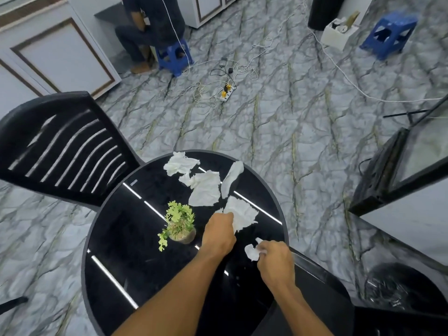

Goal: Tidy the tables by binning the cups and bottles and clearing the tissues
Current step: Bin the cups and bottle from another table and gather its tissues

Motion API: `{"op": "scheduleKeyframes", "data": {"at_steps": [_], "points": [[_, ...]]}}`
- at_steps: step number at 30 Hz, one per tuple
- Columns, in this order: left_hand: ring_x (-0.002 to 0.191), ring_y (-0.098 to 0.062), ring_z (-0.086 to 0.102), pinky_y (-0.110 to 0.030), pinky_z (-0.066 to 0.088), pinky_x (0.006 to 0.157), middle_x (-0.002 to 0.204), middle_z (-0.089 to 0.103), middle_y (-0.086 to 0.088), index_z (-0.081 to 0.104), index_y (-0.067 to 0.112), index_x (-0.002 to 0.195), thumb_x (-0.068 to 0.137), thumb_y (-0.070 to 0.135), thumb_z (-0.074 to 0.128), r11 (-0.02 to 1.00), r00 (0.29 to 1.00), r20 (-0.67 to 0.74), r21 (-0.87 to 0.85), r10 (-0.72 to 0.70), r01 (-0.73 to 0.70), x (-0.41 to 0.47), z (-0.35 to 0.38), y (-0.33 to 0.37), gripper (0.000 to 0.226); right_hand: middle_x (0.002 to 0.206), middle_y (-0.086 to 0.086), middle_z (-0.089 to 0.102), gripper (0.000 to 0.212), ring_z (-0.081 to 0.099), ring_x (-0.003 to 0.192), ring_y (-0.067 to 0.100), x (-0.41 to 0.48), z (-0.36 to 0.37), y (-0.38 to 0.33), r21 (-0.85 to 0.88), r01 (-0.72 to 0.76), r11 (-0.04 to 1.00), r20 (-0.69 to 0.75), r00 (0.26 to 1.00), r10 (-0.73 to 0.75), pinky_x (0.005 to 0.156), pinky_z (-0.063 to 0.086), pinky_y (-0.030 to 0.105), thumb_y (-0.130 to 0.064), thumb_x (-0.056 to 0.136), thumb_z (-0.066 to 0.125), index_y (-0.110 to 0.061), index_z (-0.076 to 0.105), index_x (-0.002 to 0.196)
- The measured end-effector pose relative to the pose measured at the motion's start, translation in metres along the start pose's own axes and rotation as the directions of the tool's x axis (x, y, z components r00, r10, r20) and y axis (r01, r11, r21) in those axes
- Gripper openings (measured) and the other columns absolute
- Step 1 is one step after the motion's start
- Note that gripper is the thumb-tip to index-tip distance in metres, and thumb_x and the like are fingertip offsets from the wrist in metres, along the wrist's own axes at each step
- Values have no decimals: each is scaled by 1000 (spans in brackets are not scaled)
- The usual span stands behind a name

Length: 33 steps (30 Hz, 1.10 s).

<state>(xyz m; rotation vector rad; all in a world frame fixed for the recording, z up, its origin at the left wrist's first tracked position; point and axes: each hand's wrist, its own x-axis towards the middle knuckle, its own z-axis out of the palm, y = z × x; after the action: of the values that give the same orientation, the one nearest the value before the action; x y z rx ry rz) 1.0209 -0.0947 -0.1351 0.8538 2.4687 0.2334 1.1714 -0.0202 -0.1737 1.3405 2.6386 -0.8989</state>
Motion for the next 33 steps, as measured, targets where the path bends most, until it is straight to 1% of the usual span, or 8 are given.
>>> {"op": "scheduleKeyframes", "data": {"at_steps": [3, 5, 9, 15, 20, 25, 29, 33], "points": [[101, -28, 58, -35, 53, 83, 111, 57, -10, 56, 12, 118, 80, -2, 52, 999, 999, 41, 18, 35, -36, 4, -29, 6, 41, 86, 1, 70, 30, 60, 94, 19, 8, -9, -20, 64, 27, 998, -98, 995, -21, 74, 54, 29, 3, 86, 58, -15, 77, 100], [101, -28, 59, -34, 54, 83, 113, 55, -11, 58, 10, 119, 80, -1, 54, 997, 994, 88, 45, 58, -62, 12, -59, 9, 41, 95, 0, 70, 29, 62, 92, 14, 18, -20, -37, 224, 4, 975, -130, 991, 26, 76, 50, 13, 4, 87, 56, -11, 75, 102], [78, -24, 60, -41, 59, 74, 88, 64, -12, 62, 5, 79, 71, -3, 49, 990, 988, 107, 77, 107, -116, 43, -125, 0, 18, 98, -4, 68, 26, 56, 85, 1, 49, -40, -69, 366, 51, 929, -189, 982, 20, 75, 40, -2, 3, 88, 60, -9, 76, 105], [113, -23, 56, -31, 50, 93, 123, 62, -6, 73, 10, 107, 81, -1, 49, 971, 966, 158, 87, 206, -222, 100, -174, -41, 37, 112, -17, 49, 26, 53, 103, 1, 102, -42, -103, 320, 109, 941, -129, 989, -70, 72, 33, -7, 3, 89, 60, -2, 71, 113], [132, -23, 45, -31, 42, 105, 143, 47, -3, 69, 19, 108, 85, -1, 54, 952, 928, 257, 67, 272, -297, 132, -128, -73, 34, 147, -8, 49, 42, 60, 102, 6, 112, -20, -115, 190, 118, 975, 87, 987, -136, 69, 40, 0, -1, 90, 61, -4, 60, 132], [126, -18, 44, -35, 46, 100, 126, 57, -6, 70, 22, 114, 89, 6, 55, 959, 919, 288, 2, 271, -283, 137, -95, -90, 33, 163, -10, 18, 22, 59, 112, 19, 133, -11, -128, 24, 135, 991, 137, 981, -137, 78, 44, 21, -2, 90, 59, -9, 73, 106], [97, -14, 61, -29, 54, 84, 112, 64, -1, 73, 21, 106, 84, 7, 58, 949, 938, 172, -152, 301, -277, 134, -107, -98, 30, 126, 6, 62, 25, 61, 108, 24, 143, 1, -132, -26, 144, 989, 157, 978, -138, 84, 50, 29, -4, 91, 57, -11, 67, 112], [77, -7, 62, -21, 53, 73, 95, 68, 6, 69, 24, 111, 79, 7, 68, 897, 979, 23, -404, 203, -177, 141, -133, -115, 37, 93, 10, 67, 22, 65, 90, 30, 148, 8, -136, -36, 132, 991, 123, 984, -127, 72, 55, 37, 4, 83, 53, -6, 72, 88]]}}
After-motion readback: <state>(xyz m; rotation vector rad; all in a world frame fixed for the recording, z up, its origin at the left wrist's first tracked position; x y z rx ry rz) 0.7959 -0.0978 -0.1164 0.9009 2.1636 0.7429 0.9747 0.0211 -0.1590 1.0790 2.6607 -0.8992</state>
